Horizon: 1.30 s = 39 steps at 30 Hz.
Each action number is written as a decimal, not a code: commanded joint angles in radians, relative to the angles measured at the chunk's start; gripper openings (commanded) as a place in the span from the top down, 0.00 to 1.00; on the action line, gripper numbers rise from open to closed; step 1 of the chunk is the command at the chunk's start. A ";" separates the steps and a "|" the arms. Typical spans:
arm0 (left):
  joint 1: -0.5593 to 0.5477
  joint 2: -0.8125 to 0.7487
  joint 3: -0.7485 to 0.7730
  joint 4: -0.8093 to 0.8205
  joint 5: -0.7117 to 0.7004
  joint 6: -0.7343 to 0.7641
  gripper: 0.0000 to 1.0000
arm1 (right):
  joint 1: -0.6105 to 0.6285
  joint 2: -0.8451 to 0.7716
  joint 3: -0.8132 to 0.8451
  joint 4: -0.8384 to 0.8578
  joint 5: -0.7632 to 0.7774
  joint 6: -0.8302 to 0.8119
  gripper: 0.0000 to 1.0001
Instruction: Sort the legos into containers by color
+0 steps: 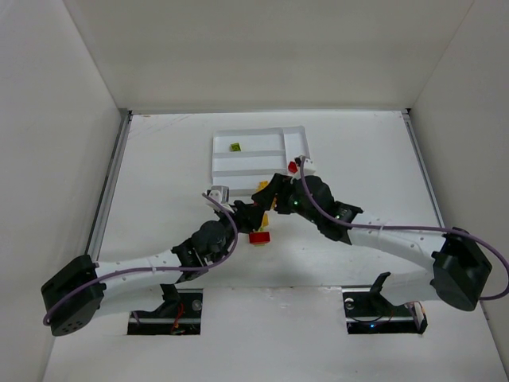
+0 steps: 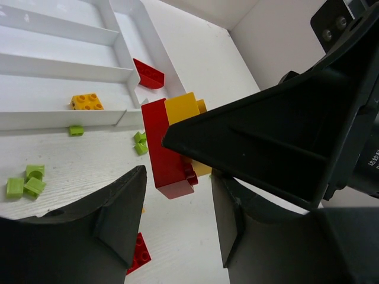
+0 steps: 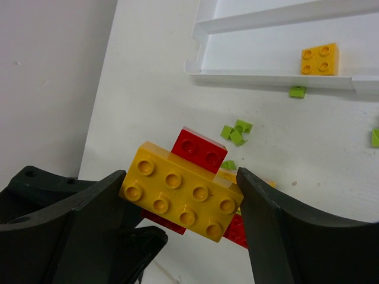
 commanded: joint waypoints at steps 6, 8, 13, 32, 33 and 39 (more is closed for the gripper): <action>0.002 0.029 0.038 0.072 -0.006 0.020 0.67 | 0.009 -0.055 -0.013 0.088 -0.033 0.023 0.37; 0.000 0.035 0.042 0.072 -0.001 0.022 0.71 | 0.003 -0.065 -0.022 0.099 -0.044 0.029 0.37; -0.001 0.028 0.048 0.061 0.000 0.031 0.81 | -0.020 -0.080 -0.041 0.108 -0.060 0.032 0.37; 0.187 -0.287 -0.033 -0.228 -0.013 0.028 0.83 | -0.172 0.211 0.157 0.005 -0.031 -0.154 0.37; 0.190 -0.293 -0.033 -0.239 -0.013 0.025 0.83 | -0.172 0.250 0.194 -0.013 -0.021 -0.171 0.37; 0.204 -0.325 -0.039 -0.294 -0.013 0.017 0.83 | -0.167 0.451 0.407 -0.113 0.040 -0.247 0.37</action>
